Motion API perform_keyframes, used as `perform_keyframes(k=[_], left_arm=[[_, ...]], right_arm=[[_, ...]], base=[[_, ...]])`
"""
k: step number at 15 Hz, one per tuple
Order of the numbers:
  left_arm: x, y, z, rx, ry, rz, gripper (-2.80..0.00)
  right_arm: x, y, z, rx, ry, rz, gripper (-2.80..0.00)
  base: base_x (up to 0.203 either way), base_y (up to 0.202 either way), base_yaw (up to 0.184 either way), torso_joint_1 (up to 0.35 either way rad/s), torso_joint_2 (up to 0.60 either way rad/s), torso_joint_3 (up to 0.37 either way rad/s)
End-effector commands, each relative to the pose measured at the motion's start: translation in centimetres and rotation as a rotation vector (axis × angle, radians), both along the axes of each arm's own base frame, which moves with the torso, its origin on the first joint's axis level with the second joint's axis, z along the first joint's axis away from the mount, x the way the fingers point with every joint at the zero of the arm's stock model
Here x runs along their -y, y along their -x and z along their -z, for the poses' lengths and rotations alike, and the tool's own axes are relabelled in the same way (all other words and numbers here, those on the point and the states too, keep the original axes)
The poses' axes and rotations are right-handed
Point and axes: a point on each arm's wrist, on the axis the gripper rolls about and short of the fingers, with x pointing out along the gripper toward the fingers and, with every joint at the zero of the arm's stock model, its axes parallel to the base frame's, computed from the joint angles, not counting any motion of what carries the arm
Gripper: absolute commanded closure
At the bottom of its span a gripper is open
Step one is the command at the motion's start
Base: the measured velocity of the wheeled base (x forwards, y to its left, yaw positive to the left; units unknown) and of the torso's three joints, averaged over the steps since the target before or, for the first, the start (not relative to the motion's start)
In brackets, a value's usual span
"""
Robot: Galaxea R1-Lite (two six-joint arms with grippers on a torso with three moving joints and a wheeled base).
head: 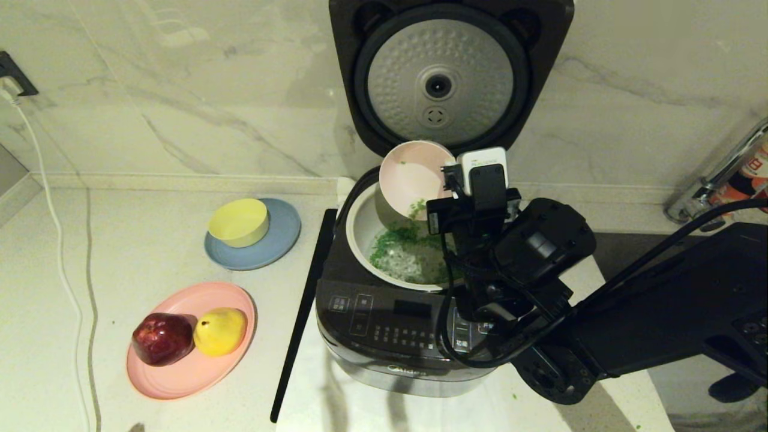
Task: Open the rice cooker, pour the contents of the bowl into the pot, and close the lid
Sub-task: Pour the water from the bowl into the rice cooker
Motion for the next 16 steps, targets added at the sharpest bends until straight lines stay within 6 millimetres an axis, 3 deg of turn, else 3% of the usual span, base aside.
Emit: perform_keyframes(k=[1, 16], left_arm=[[0.0, -0.08, 0.24, -0.009, 0.0, -0.001, 0.0], [0.0, -0.08, 0.26, -0.011, 0.0, -0.001, 0.0]], right_arm=[[0.11, 0.15, -0.13, 0.003, -0.007, 0.006, 0.0], [0.17, 0.35, -1.07, 0.025, 0.019, 0.033, 0.0]], base=[[0.0, 0.0, 0.0, 0.0, 0.0, 0.0], [0.0, 0.0, 0.0, 0.0, 0.0, 0.0]])
